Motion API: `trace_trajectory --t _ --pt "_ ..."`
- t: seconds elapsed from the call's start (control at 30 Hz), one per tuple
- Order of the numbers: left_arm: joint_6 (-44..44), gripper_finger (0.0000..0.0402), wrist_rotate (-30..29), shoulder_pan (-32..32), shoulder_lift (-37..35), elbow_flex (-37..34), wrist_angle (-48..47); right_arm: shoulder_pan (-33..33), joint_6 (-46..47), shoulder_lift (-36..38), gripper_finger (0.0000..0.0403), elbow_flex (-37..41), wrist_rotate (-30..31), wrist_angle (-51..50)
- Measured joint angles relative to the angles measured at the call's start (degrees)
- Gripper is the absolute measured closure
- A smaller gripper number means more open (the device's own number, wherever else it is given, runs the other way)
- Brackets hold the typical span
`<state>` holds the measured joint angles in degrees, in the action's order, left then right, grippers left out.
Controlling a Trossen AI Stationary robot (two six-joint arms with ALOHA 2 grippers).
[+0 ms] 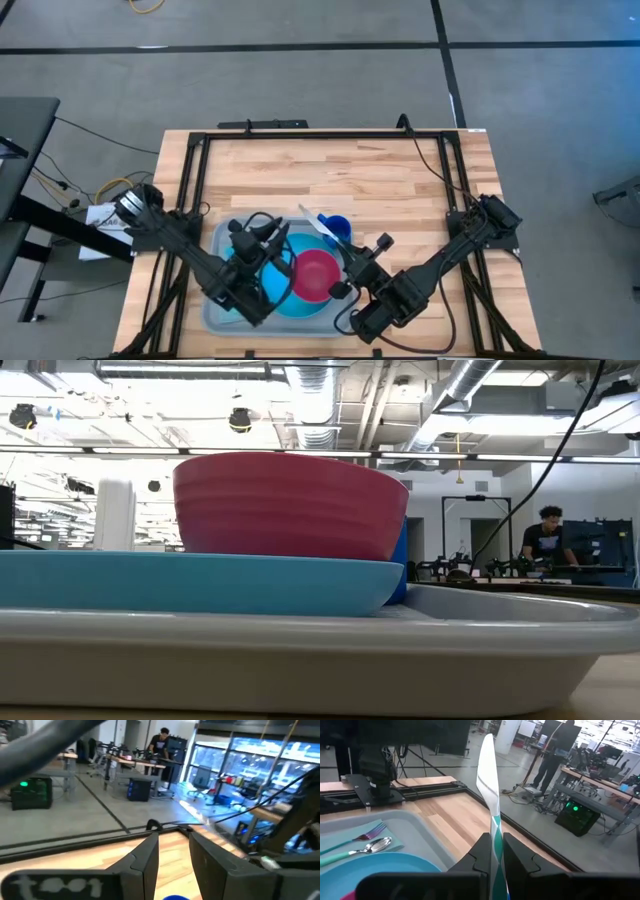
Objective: Set up tray
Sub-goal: Put the white patterned knife beside the blue fork on the blue napkin on the gray serving tray
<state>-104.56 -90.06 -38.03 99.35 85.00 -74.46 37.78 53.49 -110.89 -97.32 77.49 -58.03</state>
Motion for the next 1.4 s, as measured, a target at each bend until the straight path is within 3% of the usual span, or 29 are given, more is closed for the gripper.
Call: trace_trajectory --t 0.13,0.27,0.33,0.47,0.53,0.67,0.97,1.2,1.4 --pt "7.8 0.0304 2.0 1.1 0.2 0.0 6.7 -0.6 -0.1 0.0 0.0384 0.0 -0.1 0.2" --pt "25.2 0.0304 5.2 2.0 0.3 0.2 14.3 -1.6 -0.2 0.0 0.0383 0.0 -1.3 -0.2" --pt "38.2 0.0304 10.2 2.2 0.3 1.3 14.9 -1.8 -1.3 0.0 0.0382 0.0 -1.5 -0.1" --pt "62.2 0.0304 27.2 2.2 0.3 2.8 15.1 -1.8 -2.6 0.0 0.0383 0.0 -2.6 0.0" --pt "68.4 0.0304 32.8 1.9 0.3 2.8 15.0 -1.7 -3.0 0.0 0.0383 0.0 -2.8 0.0" --pt "78.9 0.0304 38.3 0.7 0.4 2.9 15.3 -1.7 -3.5 0.0 0.0381 0.0 -5.5 -0.1" --pt "105.2 0.0304 38.4 -2.5 1.1 2.9 18.6 -1.9 -7.5 0.0 0.0381 0.0 -15.2 0.2" --pt "118.0 0.0304 32.9 -4.8 1.1 2.9 26.4 -2.6 -8.0 0.0 0.0381 0.0 -18.9 1.2" --pt "121.2 0.03 30.6 -3.4 1.1 2.9 29.1 -3.6 -16.6 0.0 0.0382 0.0 -24.5 11.0"
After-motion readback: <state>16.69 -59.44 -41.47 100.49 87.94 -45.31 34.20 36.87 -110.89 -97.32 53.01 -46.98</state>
